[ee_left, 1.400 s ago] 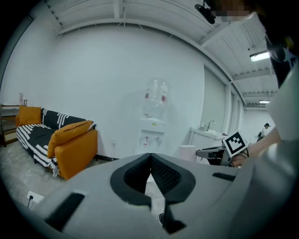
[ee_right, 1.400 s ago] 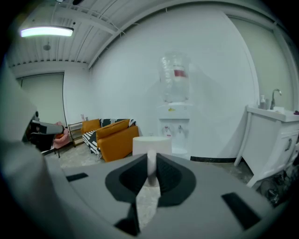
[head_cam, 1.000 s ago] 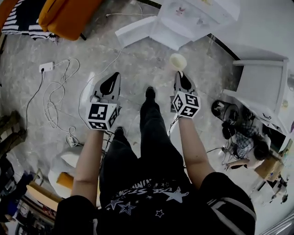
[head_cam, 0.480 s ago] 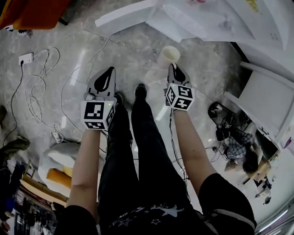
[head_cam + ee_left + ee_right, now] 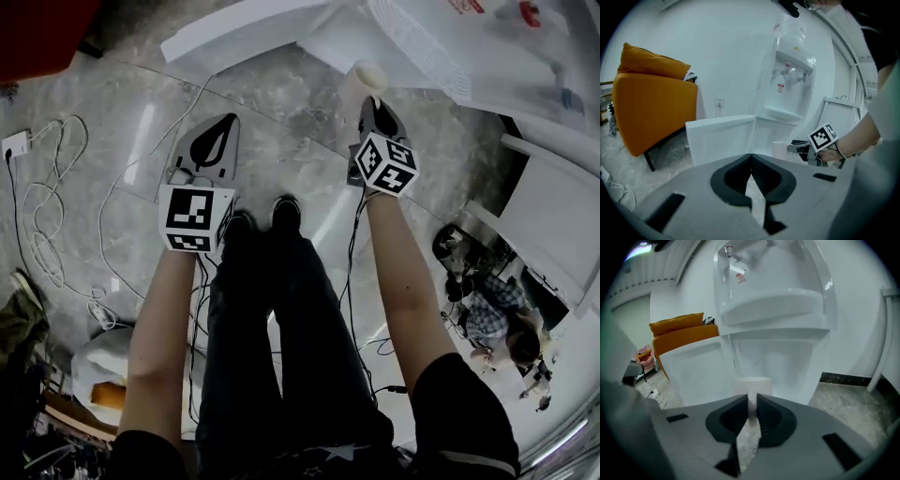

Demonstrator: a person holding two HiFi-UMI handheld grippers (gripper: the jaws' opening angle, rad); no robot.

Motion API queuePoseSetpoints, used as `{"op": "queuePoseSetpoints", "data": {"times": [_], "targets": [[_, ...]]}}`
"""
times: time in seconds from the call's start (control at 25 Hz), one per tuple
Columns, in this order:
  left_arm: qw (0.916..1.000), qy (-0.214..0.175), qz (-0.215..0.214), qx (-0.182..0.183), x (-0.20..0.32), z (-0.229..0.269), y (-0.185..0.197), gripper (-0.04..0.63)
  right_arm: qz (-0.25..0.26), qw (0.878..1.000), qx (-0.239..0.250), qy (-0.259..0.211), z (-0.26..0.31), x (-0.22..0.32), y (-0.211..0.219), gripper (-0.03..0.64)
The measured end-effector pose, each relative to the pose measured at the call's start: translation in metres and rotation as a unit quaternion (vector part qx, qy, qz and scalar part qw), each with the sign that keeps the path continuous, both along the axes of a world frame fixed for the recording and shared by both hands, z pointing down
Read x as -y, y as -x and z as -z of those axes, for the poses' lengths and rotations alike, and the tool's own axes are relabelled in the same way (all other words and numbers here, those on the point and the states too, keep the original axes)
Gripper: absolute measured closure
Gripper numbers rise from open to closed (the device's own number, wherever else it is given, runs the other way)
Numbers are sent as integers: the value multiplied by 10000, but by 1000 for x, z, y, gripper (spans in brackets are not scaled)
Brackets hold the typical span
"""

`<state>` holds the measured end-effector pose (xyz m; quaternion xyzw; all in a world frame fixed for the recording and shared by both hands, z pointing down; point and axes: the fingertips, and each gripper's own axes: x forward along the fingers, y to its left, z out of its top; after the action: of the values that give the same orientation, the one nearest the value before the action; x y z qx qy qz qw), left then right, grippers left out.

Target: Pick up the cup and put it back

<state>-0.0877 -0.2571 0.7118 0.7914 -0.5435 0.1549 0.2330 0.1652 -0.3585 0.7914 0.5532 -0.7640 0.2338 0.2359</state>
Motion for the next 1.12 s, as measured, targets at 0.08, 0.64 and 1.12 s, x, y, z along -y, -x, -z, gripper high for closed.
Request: {"op": "queuePoseSetpoints", "data": {"times": [0.08,0.64,1.12], "targets": [[9999,-142,-45,-34,15,-22,-1,586,-187,9997,107,-129,-21,29,-1,574],[9941,-979,-447,-108,111,-134,-17,586,-777,9905,-285,-1103,-127,157,-39,572],[9893,-1281,-662,-233,128,-149,-24,586,-900,9883,-349,-1182,-158,171,-41,456]]}}
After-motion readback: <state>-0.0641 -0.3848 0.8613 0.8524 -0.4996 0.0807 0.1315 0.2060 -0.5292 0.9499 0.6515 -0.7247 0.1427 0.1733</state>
